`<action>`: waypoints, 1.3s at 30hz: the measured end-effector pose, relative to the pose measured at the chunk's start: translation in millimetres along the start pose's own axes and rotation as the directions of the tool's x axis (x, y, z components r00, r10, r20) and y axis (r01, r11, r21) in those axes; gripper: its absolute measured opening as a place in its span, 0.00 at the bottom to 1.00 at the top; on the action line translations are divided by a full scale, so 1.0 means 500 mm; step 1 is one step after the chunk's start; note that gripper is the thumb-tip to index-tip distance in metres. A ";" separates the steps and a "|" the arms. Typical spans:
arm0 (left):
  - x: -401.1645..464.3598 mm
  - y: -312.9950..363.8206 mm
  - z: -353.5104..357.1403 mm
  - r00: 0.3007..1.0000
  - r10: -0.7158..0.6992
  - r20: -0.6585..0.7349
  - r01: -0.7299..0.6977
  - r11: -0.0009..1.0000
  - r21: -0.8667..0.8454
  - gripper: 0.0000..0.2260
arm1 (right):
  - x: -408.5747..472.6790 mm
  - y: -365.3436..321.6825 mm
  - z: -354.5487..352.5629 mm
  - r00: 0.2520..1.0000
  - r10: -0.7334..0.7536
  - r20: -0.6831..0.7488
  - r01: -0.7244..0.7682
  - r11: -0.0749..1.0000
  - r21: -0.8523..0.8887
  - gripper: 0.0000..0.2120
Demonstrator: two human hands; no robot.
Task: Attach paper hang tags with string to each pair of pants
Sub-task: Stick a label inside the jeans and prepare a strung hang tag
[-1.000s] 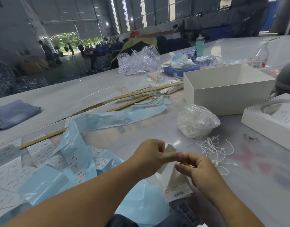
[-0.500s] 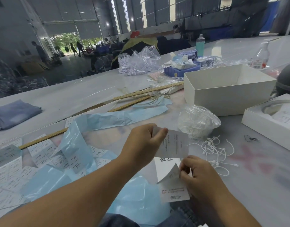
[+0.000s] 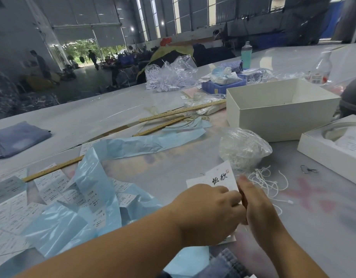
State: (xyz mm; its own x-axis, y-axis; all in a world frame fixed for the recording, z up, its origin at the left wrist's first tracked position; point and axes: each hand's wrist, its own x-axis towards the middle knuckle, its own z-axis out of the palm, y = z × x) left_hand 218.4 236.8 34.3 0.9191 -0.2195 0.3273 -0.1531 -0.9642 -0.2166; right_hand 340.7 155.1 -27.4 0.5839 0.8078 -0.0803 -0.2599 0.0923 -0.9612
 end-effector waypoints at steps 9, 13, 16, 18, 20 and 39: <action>0.005 -0.030 0.006 0.693 -0.696 0.189 0.681 0.545 -0.489 0.20 | -0.011 -0.010 0.004 0.988 -0.130 0.083 0.148 0.948 -0.283 0.10; 0.002 -0.042 0.022 0.466 -0.776 0.425 0.789 0.148 -0.596 0.20 | -0.021 -0.010 0.009 0.958 -0.194 0.210 0.271 0.847 -0.456 0.11; 0.004 -0.030 0.023 0.454 -0.763 0.460 0.781 0.092 -0.618 0.23 | -0.028 -0.017 0.016 0.901 -0.224 0.372 0.371 0.842 -0.392 0.04; 0.012 -0.028 0.021 0.461 -0.755 0.466 0.754 0.057 -0.654 0.21 | -0.029 -0.024 0.018 0.887 -0.194 0.420 0.344 0.883 -0.319 0.07; 0.015 -0.027 0.015 0.465 -0.735 0.494 0.693 -0.045 -0.719 0.17 | -0.023 -0.027 0.013 0.903 -0.146 0.404 0.250 0.943 -0.219 0.12; 0.012 -0.025 0.026 0.459 -0.816 0.352 0.711 0.100 -0.696 0.12 | -0.012 -0.040 0.013 0.956 -0.290 -0.046 0.273 0.935 -0.228 0.09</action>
State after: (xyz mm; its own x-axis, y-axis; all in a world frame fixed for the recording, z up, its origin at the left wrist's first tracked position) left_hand 230.6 249.4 27.3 0.6746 0.7381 0.0031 0.3856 -0.3560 0.8513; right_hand 337.6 152.2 -5.8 0.6687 0.7188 0.1902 0.0922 0.1738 -0.9805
